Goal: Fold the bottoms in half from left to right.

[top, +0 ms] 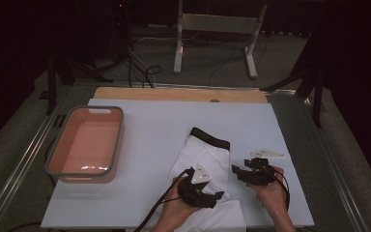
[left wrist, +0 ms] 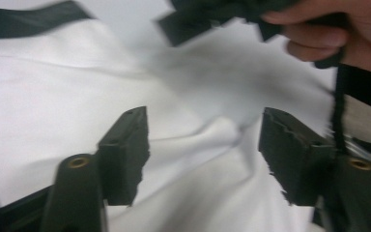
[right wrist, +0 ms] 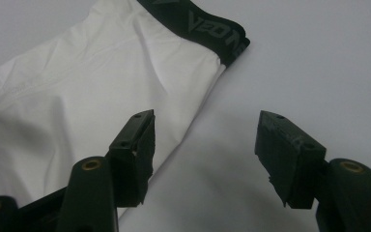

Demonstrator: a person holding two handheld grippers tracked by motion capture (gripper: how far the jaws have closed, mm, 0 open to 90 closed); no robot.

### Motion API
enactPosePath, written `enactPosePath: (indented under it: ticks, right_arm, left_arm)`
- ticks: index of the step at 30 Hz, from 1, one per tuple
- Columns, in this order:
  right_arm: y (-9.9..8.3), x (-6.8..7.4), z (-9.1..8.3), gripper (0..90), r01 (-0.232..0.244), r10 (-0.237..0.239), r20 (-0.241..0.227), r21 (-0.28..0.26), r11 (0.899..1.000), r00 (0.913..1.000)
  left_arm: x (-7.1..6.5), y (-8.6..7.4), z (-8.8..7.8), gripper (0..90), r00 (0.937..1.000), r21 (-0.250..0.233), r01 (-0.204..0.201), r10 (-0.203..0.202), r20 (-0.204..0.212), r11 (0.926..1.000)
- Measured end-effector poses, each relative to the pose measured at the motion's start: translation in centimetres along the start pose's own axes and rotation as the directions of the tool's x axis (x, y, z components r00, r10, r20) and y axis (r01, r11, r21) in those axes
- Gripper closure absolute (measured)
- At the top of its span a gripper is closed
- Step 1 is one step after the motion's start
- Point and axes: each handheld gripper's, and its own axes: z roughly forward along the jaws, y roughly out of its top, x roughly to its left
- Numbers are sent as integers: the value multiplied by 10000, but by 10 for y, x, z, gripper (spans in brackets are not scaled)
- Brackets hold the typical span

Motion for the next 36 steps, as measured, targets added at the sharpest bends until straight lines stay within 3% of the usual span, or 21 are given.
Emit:
enactPosePath:
  ticks: [1, 2, 6, 12, 14, 16, 24, 28, 32, 36]
  right_arm:
    - [0, 0, 0, 388, -7, 7, -12, -9, 10000, 10000]
    - [0, 1, 0, 372, -40, 40, -50, -53, 10000, 10000]
    - [1, 1, 0, 336, -80, 79, -77, -73, 9999, 9999]
    - [1, 2, 1, 311, -72, 71, -55, -134, 9999, 10000]
    - [1, 2, 1, 310, -80, 79, -38, -133, 9999, 10000]
    - [2, 3, 2, 310, -76, 75, -110, -130, 9999, 9999]
    - [2, 5, 3, 313, 79, -81, -127, -113, 9999, 9999]
    - [2, 5, 2, 315, 61, -63, -143, -120, 9999, 9999]
    - [2, 5, 3, 319, 86, -88, -134, -121, 9999, 9999]
    - [2, 6, 3, 321, 94, -95, -134, -131, 9999, 9999]
  left_arm:
    - [0, 0, 0, 313, 10000, 0, 0, 0, 0, 10000]
    - [14, -4, -15, 275, 9984, -95, 109, -115, -554, 9999]
    - [30, -11, -29, 241, 9923, -236, 468, -491, -1133, 9986]
    - [53, -27, -48, 263, 9793, -126, 972, -979, -1774, 9952]
    - [53, -27, -48, 270, 9793, -126, 972, -979, -1774, 9952]
    - [62, -38, -53, 298, 9716, 164, 1128, -1068, -2111, 9935]
    - [74, -58, -48, 461, 9689, 971, 1594, -1368, -2062, 9824]
    - [75, -60, -47, 605, 9644, 1225, 1681, -1374, -2259, 9781]
    - [72, -62, -50, 871, 9697, 1467, 1654, -1336, -2046, 9753]
    - [66, -64, -53, 883, 9751, 1645, 1489, -1172, -1881, 9751]
